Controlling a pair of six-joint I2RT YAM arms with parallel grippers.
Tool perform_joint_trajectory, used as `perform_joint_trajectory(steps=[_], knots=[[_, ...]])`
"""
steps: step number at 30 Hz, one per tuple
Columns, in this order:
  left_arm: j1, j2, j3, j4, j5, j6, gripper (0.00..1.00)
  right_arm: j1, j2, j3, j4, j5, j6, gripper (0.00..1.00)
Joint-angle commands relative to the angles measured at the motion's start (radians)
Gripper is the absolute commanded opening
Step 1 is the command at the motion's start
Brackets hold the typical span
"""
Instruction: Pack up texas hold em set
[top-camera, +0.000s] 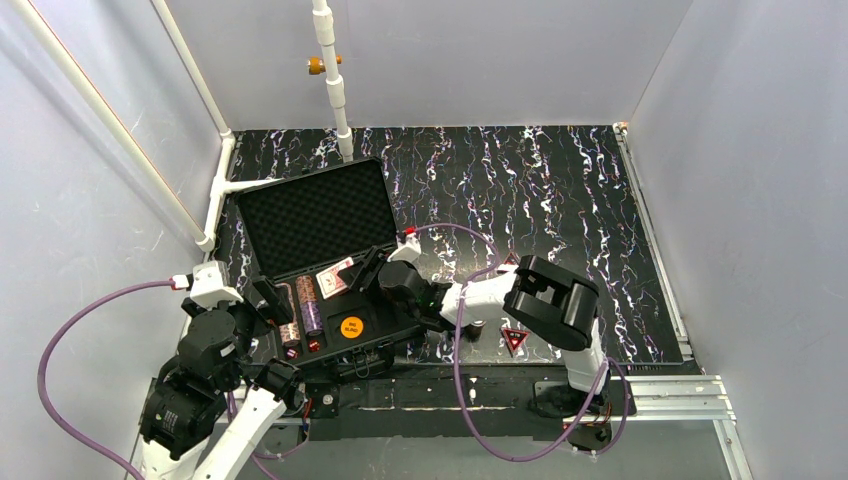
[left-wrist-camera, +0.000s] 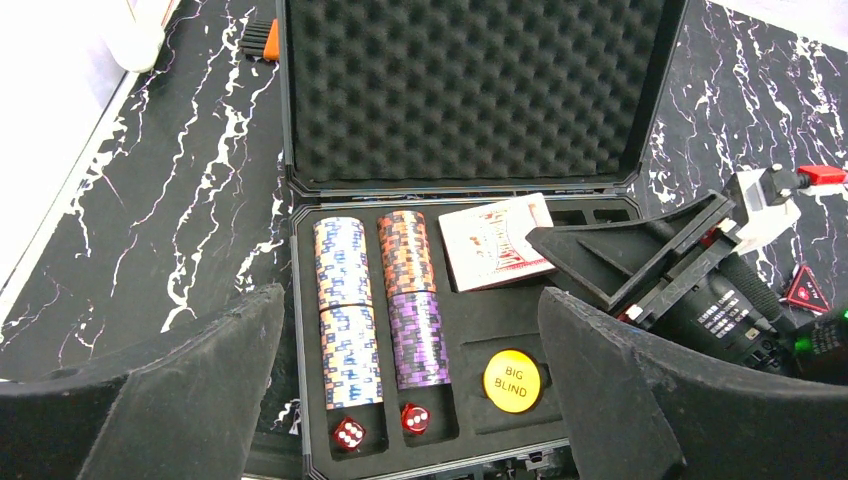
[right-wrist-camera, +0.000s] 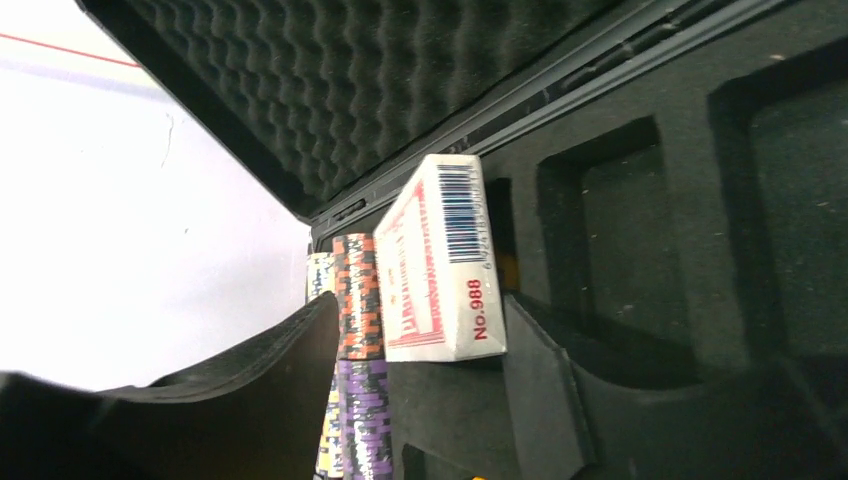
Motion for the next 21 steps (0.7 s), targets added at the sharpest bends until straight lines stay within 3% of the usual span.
perform_joint_trajectory(steps=[1,6,11,21], knots=[[0.003,-0.003,-0.002,0.004,-0.006,0.013,0.98,0.011,-0.063,0.026,-0.159,-0.003,-0.054,0.72],[0.003,0.003,-0.002,0.004,-0.003,0.014,0.98,0.012,-0.114,0.057,-0.307,0.014,-0.113,0.86],[0.004,0.0,-0.003,0.004,-0.004,0.014,0.98,0.016,-0.159,0.103,-0.458,0.07,-0.239,0.87],[0.005,0.012,-0.004,0.006,-0.003,0.016,0.98,0.011,-0.138,0.218,-0.553,0.04,-0.579,0.57]])
